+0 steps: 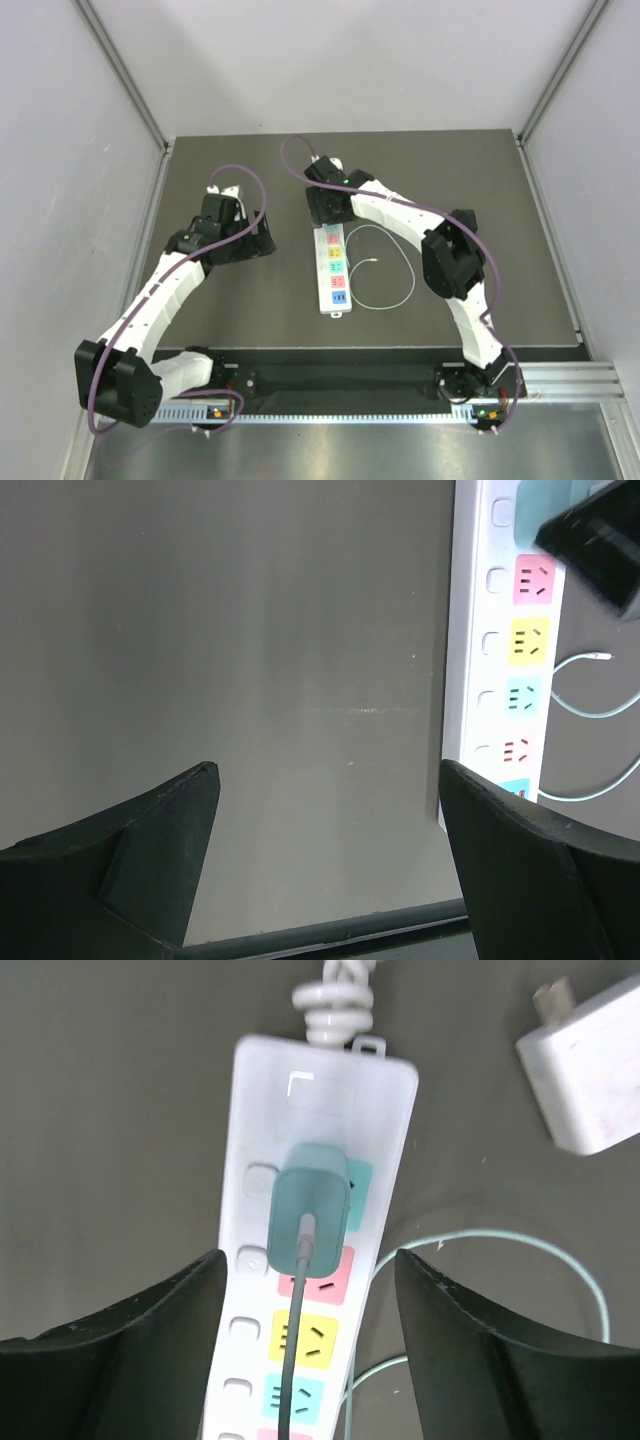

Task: Insert the plug

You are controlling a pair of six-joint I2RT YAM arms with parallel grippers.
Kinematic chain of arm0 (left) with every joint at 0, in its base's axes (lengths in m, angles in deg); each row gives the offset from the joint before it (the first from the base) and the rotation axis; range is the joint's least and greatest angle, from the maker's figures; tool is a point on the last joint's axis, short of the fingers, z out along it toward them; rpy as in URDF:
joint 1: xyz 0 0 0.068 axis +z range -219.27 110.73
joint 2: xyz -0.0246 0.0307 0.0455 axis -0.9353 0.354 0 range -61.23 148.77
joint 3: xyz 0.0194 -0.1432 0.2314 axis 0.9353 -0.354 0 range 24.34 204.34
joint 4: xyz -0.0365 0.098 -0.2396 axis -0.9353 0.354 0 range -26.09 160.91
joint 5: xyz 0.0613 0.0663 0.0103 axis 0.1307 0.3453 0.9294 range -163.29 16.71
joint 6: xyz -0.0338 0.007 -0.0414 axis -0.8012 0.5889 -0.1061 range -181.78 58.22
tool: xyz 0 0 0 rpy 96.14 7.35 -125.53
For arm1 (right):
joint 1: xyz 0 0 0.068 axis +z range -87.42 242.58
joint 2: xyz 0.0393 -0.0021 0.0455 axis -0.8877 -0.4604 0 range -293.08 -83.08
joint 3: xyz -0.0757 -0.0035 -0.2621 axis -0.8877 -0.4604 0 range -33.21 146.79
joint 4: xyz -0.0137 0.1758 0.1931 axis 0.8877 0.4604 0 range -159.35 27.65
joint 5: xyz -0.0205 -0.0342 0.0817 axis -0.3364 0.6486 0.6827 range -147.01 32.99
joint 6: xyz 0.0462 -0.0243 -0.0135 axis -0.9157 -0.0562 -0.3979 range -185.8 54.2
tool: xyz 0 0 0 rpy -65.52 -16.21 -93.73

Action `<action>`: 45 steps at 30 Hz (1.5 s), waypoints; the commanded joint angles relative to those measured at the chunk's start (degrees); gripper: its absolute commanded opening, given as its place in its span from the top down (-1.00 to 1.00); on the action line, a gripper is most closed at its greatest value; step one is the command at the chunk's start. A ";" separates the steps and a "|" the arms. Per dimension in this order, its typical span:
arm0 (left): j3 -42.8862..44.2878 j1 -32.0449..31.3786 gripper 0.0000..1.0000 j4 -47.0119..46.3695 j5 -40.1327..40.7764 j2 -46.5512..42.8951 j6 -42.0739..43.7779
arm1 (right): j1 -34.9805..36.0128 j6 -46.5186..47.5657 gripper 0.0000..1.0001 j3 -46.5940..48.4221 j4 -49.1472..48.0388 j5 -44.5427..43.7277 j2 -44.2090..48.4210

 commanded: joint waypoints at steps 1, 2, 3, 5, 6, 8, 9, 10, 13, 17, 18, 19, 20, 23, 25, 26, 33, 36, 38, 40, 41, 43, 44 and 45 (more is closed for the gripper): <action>-0.19 0.34 -0.90 -1.94 -0.04 -1.57 -0.19 | -2.04 2.29 -0.37 5.51 1.98 1.21 4.33; -0.19 0.26 -0.90 -2.03 -0.04 -1.49 -0.19 | -2.57 2.55 -0.40 5.51 2.07 1.47 5.04; -0.19 0.26 -0.90 -1.95 -0.22 -1.49 -0.19 | -3.01 2.82 -0.43 5.42 2.42 1.56 6.78; -0.19 0.26 -0.90 -2.03 -0.48 -1.49 -0.19 | -4.41 3.34 -0.44 4.20 2.86 1.57 8.72; -0.19 0.26 -0.90 -2.12 -0.40 -1.49 -0.19 | -4.85 3.52 -0.43 3.49 3.47 1.30 10.65; -0.19 0.26 -0.90 -2.12 -0.48 -1.49 -0.28 | -5.73 3.78 -0.40 0.61 4.00 1.30 12.42; -0.10 0.26 -0.90 -2.03 -0.40 -1.49 -0.28 | -5.74 3.70 -0.36 -0.55 4.44 2.00 14.17; -0.10 0.26 -0.90 -2.12 -0.31 -1.49 -0.28 | -5.65 3.70 -0.33 -1.86 4.27 2.00 15.14; -0.10 0.26 -0.89 -2.03 0.04 -1.57 -0.19 | -5.47 1.94 -0.21 -10.46 1.39 3.67 19.88; -0.36 0.26 -0.89 -1.94 0.92 -2.19 -0.19 | -7.05 0.27 -0.05 -25.03 -3.28 0.34 24.72; -0.45 0.34 -0.89 -1.86 1.01 -2.19 -0.19 | -7.75 0.44 -0.05 -26.82 -4.68 0.68 26.04; -0.45 0.26 -0.89 -1.94 1.01 -2.45 -0.19 | -8.98 2.01 -0.05 -30.32 -6.18 0.60 26.66; -0.54 0.26 -0.89 -1.86 1.18 -2.63 -0.19 | -9.42 3.33 -0.05 -31.92 -10.28 0.60 27.19; -0.63 0.26 -0.89 -2.03 1.18 -2.89 -0.19 | -13.02 8.96 -0.07 -36.15 -16.71 0.07 26.67; -0.71 0.26 -0.89 -2.12 1.36 -3.16 -0.19 | -15.83 12.29 -0.06 -35.11 -16.57 1.29 23.86; -0.80 0.26 -0.89 -2.03 1.45 -3.24 -0.19 | -16.36 13.18 -0.05 -34.84 -16.48 1.39 23.16; -0.98 0.26 -0.89 -2.39 1.71 -2.89 -0.19 | -18.65 17.41 -0.05 -34.22 -19.55 8.68 17.01; -1.06 0.26 -0.89 -2.21 1.71 -2.72 -0.28 | -18.74 17.32 -0.02 -33.17 -19.82 10.00 14.20; -1.15 0.34 -0.89 -2.21 4.08 -2.89 -0.46 | -18.83 17.23 0.03 -32.64 -20.08 10.53 13.22; -1.24 0.26 -0.89 -2.21 4.26 -2.89 -0.46 | -18.74 17.32 0.17 -32.20 -20.43 10.27 12.43; -1.24 0.26 -0.89 -2.21 4.52 -2.89 -0.46 | -18.74 17.23 0.43 -31.85 -20.78 9.83 12.08; -1.24 0.34 -0.89 -2.30 4.61 -2.80 -0.54 | -19.09 16.80 0.79 -29.75 -20.35 6.07 11.11; -1.33 0.34 -0.89 -2.12 4.87 -2.72 -0.54 | -19.44 16.88 0.95 -28.43 -19.12 4.66 10.93; -1.33 0.26 -0.89 -2.12 4.88 -2.72 -0.54 | -20.40 16.97 1.00 -26.68 -18.07 2.81 10.15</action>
